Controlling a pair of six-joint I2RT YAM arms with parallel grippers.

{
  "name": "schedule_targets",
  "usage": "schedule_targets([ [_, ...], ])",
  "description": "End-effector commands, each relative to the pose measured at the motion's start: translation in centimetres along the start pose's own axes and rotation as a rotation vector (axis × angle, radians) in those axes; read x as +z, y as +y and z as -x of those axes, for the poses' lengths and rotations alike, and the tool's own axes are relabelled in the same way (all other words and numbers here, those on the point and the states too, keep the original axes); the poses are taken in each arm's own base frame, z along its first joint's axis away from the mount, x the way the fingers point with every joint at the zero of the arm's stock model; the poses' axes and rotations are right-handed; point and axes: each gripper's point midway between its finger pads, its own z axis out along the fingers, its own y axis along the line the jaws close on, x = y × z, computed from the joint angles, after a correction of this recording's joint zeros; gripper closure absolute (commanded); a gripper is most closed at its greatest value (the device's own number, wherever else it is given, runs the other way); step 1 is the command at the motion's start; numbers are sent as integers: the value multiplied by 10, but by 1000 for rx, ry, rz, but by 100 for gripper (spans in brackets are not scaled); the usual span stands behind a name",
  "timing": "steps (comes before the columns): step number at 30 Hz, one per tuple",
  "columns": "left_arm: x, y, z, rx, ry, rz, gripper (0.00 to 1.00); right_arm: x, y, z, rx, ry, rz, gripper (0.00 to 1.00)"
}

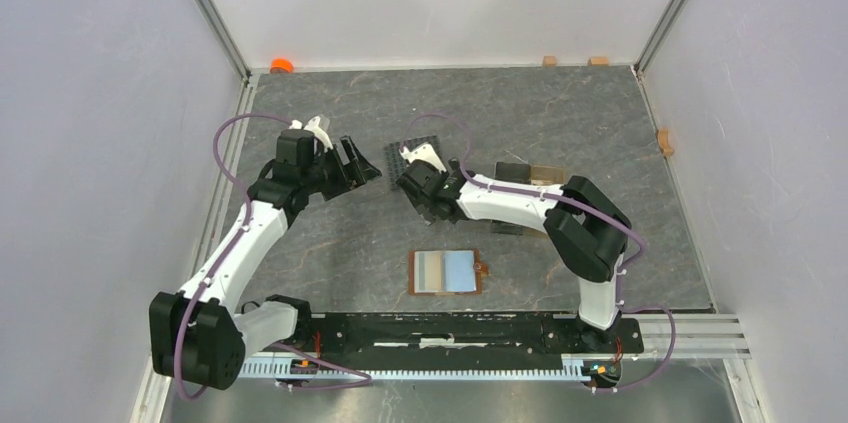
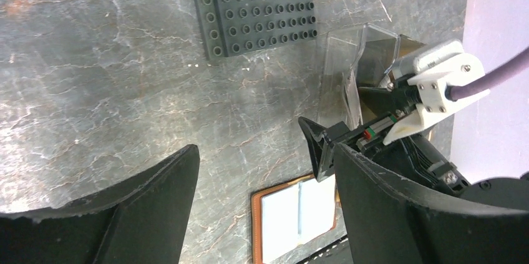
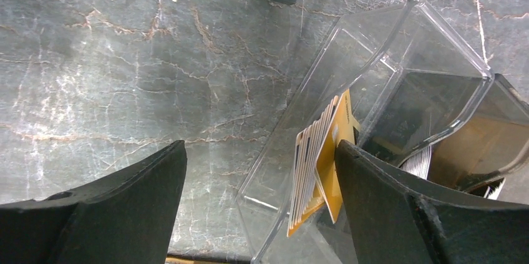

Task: Put the credit cards into the card holder
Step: Pick up the credit card from the storage box.

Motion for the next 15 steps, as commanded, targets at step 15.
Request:
schedule_targets([
  [15, -18, 7, 5, 70, -40, 13, 14, -28, 15, 27, -9, -76, -50, 27],
])
